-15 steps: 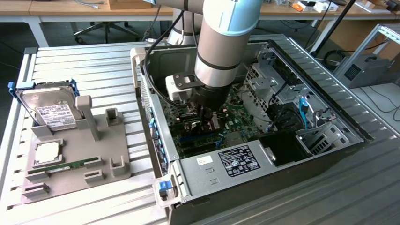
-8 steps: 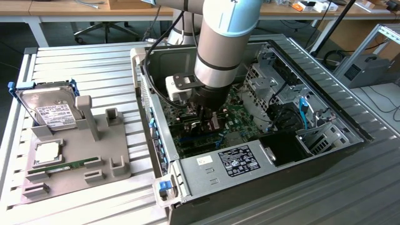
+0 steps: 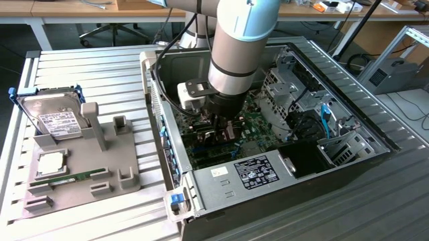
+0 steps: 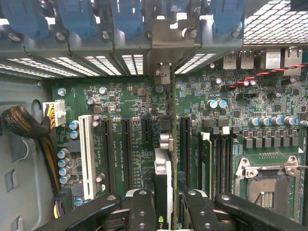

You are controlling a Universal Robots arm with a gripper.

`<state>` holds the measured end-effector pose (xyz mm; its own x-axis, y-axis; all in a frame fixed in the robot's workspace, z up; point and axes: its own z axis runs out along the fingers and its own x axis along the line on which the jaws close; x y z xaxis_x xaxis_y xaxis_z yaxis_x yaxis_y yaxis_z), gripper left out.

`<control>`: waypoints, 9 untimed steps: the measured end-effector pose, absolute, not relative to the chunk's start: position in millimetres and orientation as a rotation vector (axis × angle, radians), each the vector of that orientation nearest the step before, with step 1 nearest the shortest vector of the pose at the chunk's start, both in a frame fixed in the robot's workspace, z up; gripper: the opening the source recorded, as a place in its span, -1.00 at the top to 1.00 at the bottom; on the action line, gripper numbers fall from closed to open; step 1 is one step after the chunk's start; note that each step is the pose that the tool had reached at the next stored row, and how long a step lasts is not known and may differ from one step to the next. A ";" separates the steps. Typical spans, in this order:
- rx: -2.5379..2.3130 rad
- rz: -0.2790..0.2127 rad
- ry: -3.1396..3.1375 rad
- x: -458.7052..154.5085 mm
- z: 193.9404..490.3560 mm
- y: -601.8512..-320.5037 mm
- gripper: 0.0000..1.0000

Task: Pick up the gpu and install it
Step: 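Insert the gpu into the slot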

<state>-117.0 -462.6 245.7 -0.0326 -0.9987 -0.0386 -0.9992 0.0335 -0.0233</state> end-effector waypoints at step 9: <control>-2.154 0.016 2.226 -117.0 244.5 -462.6 0.46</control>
